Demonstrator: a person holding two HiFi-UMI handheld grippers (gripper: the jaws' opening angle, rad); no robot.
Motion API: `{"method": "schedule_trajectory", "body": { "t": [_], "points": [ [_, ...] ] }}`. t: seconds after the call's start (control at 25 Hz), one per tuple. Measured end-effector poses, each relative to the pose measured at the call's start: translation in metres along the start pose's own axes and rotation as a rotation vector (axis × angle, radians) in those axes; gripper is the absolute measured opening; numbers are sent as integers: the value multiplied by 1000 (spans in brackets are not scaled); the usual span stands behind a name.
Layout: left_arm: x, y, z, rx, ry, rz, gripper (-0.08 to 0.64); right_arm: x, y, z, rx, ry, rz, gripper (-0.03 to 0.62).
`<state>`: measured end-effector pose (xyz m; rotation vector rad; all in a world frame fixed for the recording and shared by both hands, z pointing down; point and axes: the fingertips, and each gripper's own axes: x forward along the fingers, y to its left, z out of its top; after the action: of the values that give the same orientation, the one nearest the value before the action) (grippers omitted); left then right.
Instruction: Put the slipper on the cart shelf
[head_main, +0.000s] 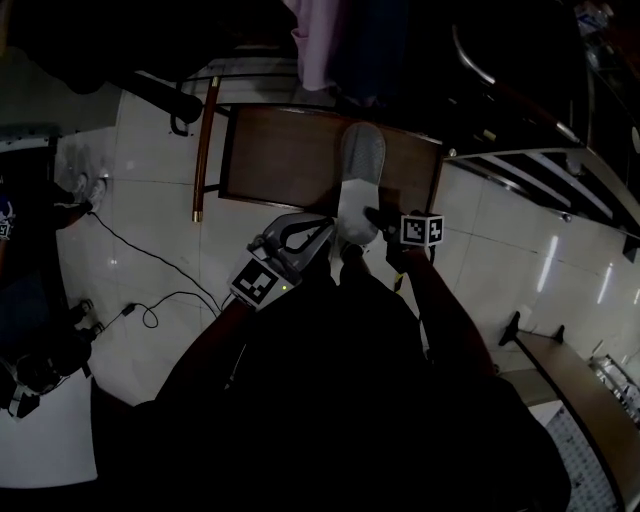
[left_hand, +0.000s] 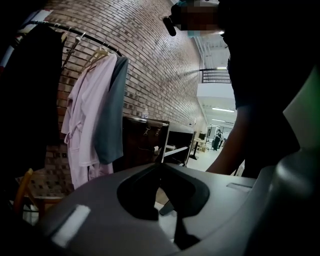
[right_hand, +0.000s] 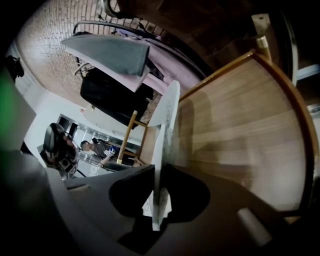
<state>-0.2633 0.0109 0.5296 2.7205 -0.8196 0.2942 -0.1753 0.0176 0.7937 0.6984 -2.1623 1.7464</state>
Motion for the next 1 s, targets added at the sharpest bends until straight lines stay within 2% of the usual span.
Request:
{"method": "schedule_trajectory", "body": {
  "t": [0.36, 0.64, 0.8, 1.0],
  "points": [
    [8, -8, 33, 67, -55, -41, 2, -47, 67, 11, -114, -102, 80, 63],
    [21, -10, 59, 149, -93, -93, 2, -97, 131, 52, -185, -275, 140, 63],
    [29, -11, 86, 171, -114, -106, 2, -133, 171, 89, -299, -377, 151, 63],
    [38, -10, 101, 218, -141, -112, 2, -181, 220, 133, -535, -511, 131, 63]
  ]
}}
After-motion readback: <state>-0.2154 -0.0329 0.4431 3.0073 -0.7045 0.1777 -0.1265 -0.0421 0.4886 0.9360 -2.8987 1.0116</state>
